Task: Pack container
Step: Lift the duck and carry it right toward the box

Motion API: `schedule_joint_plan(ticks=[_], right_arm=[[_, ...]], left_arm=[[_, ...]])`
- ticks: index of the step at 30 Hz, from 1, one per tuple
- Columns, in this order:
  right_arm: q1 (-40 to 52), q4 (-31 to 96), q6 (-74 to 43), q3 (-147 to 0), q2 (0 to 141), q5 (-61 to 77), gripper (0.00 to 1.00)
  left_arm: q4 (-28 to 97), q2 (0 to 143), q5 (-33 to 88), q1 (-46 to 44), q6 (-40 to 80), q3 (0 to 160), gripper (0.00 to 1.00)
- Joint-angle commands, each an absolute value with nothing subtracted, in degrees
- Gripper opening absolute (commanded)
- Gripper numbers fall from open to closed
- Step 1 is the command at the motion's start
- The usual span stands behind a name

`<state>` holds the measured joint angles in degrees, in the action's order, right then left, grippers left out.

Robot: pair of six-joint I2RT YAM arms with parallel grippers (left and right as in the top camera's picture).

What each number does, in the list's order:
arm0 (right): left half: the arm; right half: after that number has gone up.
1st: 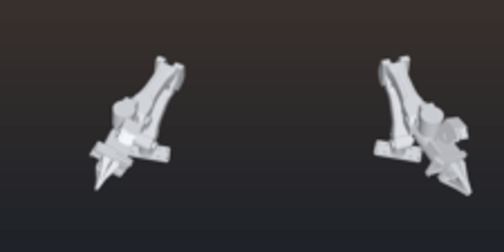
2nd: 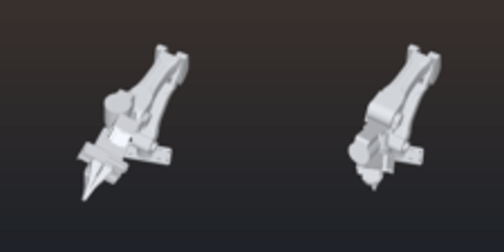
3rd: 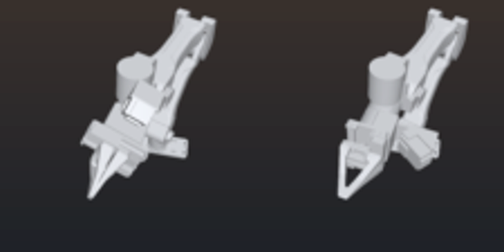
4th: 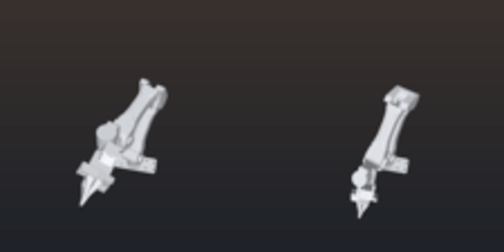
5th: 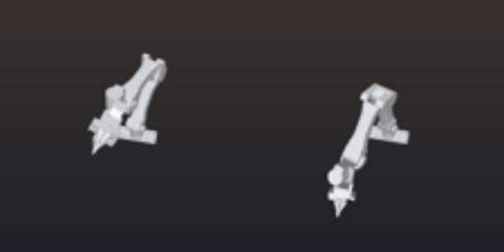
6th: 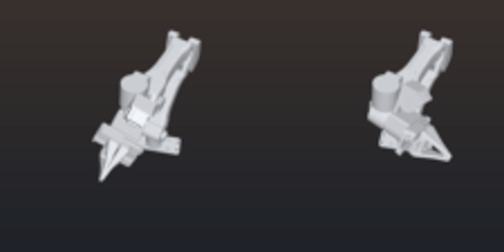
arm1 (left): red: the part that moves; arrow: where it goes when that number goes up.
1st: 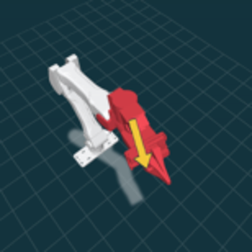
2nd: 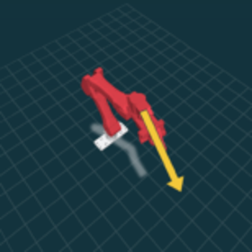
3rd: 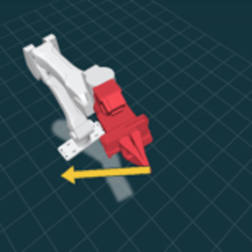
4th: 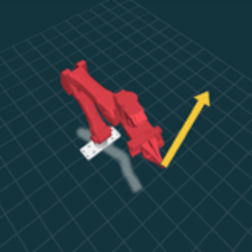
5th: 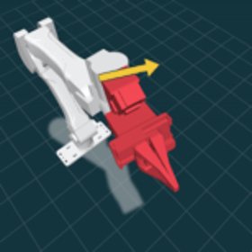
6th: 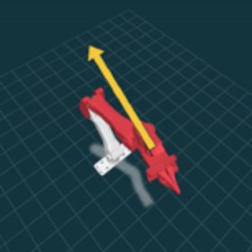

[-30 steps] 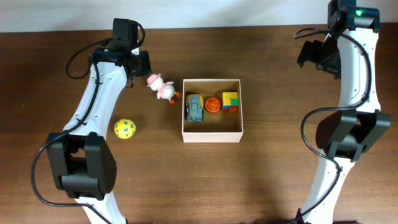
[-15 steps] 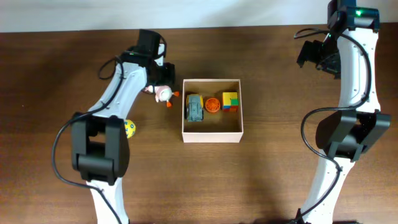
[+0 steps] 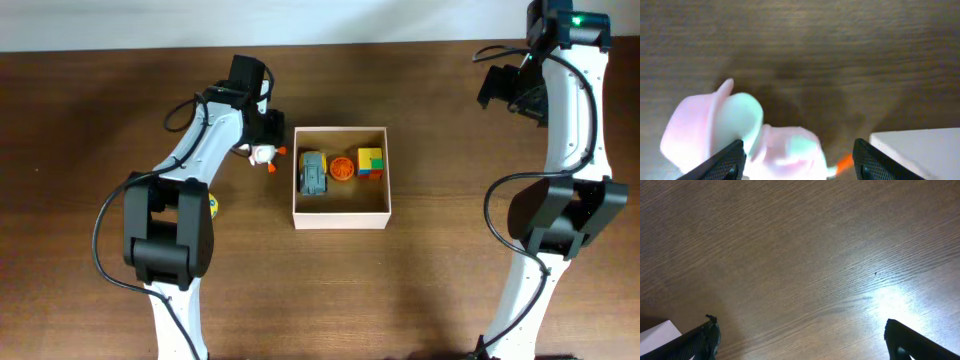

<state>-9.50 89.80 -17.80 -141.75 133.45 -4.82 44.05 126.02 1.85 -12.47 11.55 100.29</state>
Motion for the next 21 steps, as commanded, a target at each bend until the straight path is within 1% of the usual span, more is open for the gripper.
schedule_joint_plan(ticks=[1,10,21], right_arm=[[-9.4,89.8,-18.1,-142.6,131.6,-4.7,0.99],[-9.4,89.8,-18.1,-142.6,131.6,-4.7,0.99],[-9.4,89.8,-18.1,-142.6,131.6,-4.7,0.99]], left_arm=[[46.0,126.4,-2.3,-12.3,11.0,100.1,0.71],[49.9,126.7,-3.5,-12.3,11.0,100.0,0.7],[55.6,126.7,-1.9,-12.4,11.1,99.8,0.7]])
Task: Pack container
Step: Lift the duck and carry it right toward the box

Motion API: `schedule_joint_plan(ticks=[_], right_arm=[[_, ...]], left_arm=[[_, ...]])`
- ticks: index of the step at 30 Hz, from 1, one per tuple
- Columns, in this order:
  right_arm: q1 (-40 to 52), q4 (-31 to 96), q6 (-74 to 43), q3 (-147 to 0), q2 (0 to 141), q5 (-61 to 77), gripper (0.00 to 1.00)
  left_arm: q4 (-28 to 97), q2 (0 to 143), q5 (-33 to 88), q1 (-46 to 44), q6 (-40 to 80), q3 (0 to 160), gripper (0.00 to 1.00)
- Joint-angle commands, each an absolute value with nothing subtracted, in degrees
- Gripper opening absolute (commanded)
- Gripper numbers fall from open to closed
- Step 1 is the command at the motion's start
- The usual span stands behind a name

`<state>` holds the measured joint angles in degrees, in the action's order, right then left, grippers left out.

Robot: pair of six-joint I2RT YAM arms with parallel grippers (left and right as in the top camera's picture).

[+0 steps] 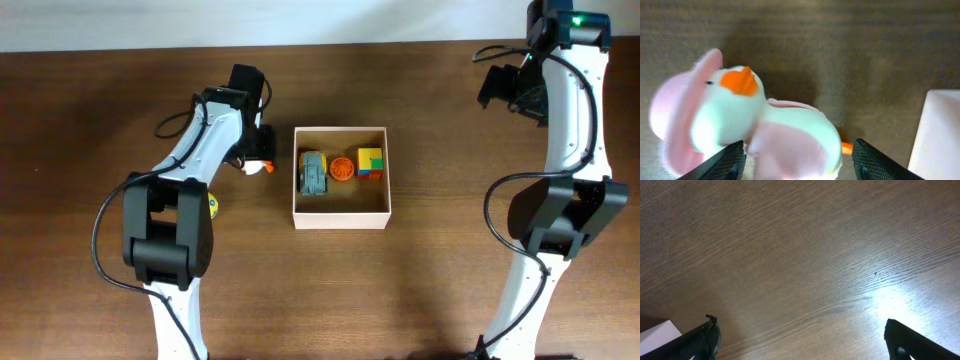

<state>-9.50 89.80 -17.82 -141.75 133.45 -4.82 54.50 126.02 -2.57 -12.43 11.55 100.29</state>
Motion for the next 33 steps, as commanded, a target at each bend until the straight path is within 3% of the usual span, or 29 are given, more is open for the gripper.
schedule_joint_plan(ticks=[1,6,10,15,17,18,23,33], right_arm=[[-9.4,89.8,-18.1,-142.6,131.6,-4.7,0.99],[-9.4,89.8,-18.1,-142.6,131.6,-4.7,0.99],[-9.4,89.8,-18.1,-142.6,131.6,-4.7,0.99],[-9.4,89.8,-18.1,-142.6,131.6,-4.7,0.99],[-9.4,89.8,-18.1,-142.6,131.6,-4.7,0.99],[-9.4,89.8,-18.1,-142.6,131.6,-4.7,0.99],[-9.4,89.8,-18.1,-142.6,131.6,-4.7,0.99],[-9.4,89.8,-18.1,-142.6,131.6,-4.7,0.99]], left_arm=[[56.2,126.7,-1.7,-12.4,11.1,99.8,0.7],[58.3,126.7,-1.1,-12.4,11.1,99.8,0.68],[58.4,126.7,-1.1,-12.4,11.1,99.8,0.51],[58.4,126.7,-1.1,-12.4,11.1,99.8,0.41],[58.3,126.7,-1.1,-12.4,11.1,99.8,0.33],[58.3,126.7,-1.1,-12.4,11.1,99.8,0.24],[57.5,126.7,-1.1,-12.4,11.1,99.8,0.09],[59.3,126.5,-1.5,-12.3,10.1,105.5,0.08]])
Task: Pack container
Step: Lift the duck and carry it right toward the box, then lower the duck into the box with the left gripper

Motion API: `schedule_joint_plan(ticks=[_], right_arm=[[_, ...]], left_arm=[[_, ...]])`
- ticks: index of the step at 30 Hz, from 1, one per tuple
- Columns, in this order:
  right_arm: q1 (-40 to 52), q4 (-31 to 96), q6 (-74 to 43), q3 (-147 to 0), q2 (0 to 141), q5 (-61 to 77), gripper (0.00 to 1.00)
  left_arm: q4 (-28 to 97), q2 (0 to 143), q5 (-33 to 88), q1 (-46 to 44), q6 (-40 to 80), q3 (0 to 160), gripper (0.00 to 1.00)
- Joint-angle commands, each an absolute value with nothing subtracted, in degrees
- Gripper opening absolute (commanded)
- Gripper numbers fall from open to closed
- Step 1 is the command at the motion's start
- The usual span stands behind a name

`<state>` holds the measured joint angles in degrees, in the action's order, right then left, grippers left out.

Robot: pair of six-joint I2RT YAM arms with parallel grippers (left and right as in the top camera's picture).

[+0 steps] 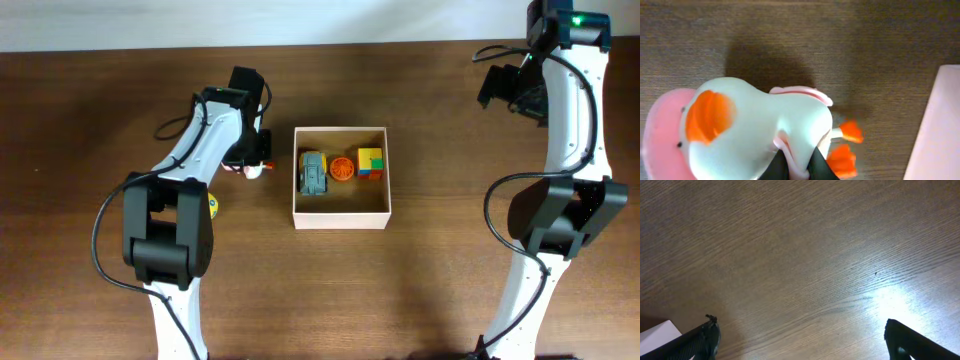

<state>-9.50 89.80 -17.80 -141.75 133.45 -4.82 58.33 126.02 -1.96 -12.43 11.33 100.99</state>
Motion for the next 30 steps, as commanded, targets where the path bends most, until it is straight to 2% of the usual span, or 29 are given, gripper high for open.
schedule_joint_plan(ticks=[1,15,20,26,30], right_arm=[[-9.4,89.8,-18.1,-142.6,131.6,-4.7,0.99],[-9.4,89.8,-18.1,-142.6,131.6,-4.7,0.99],[-9.4,89.8,-18.1,-142.6,131.6,-4.7,0.99],[-9.4,89.8,-18.1,-142.6,131.6,-4.7,0.99],[-9.4,89.8,-18.1,-142.6,131.6,-4.7,0.99]], left_arm=[[60.0,126.5,-1.5,-12.3,9.4,106.8,0.08],[79.5,126.4,-1.8,-13.2,4.1,133.8,0.08],[85.8,126.4,3.2,-16.2,-0.4,137.0,0.08],[90.3,126.4,3.5,-20.7,-7.5,137.0,0.08],[92.1,126.4,3.5,-23.9,-10.2,137.0,0.04]])
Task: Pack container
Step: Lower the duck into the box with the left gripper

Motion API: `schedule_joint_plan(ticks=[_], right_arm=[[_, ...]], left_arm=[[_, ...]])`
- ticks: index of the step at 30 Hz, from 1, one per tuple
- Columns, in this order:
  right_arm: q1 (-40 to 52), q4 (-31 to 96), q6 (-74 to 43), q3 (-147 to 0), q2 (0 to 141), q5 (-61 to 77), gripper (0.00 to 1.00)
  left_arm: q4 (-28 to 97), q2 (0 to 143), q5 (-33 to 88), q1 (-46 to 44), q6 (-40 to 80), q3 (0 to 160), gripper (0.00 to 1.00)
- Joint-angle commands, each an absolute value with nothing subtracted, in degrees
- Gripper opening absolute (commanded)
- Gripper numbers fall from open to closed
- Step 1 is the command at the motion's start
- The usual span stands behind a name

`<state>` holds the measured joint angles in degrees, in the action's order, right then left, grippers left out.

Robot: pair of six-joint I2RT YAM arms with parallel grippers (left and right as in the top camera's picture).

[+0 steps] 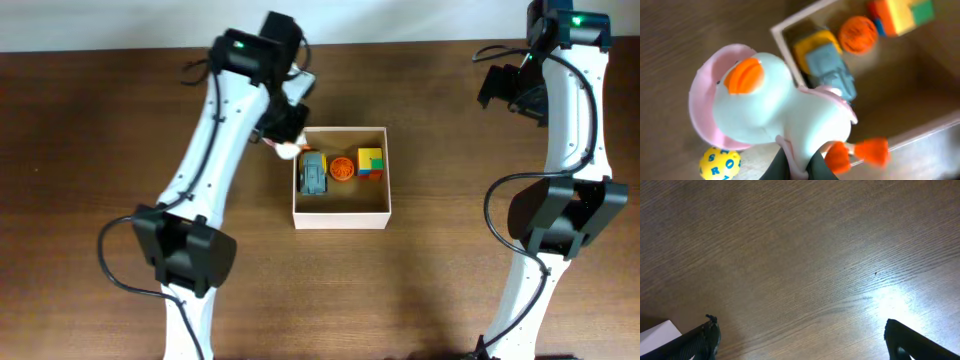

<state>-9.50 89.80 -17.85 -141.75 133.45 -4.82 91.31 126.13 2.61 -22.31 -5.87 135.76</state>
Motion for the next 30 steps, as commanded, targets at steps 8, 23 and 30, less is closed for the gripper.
schedule_joint_plan(ticks=[8,23,30], right_arm=[[-9.4,89.8,-18.1,-142.6,131.6,-4.7,0.99],[-9.4,89.8,-18.1,-142.6,131.6,-4.7,0.99],[-9.4,89.8,-18.1,-142.6,131.6,-4.7,0.99]], left_arm=[[91.9,126.4,8.8,-28.5,-2.9,136.9,0.03],[89.2,126.4,-5.3,-37.0,29.9,130.0,0.02],[84.7,126.4,-8.2,-40.4,40.4,123.6,0.02]])
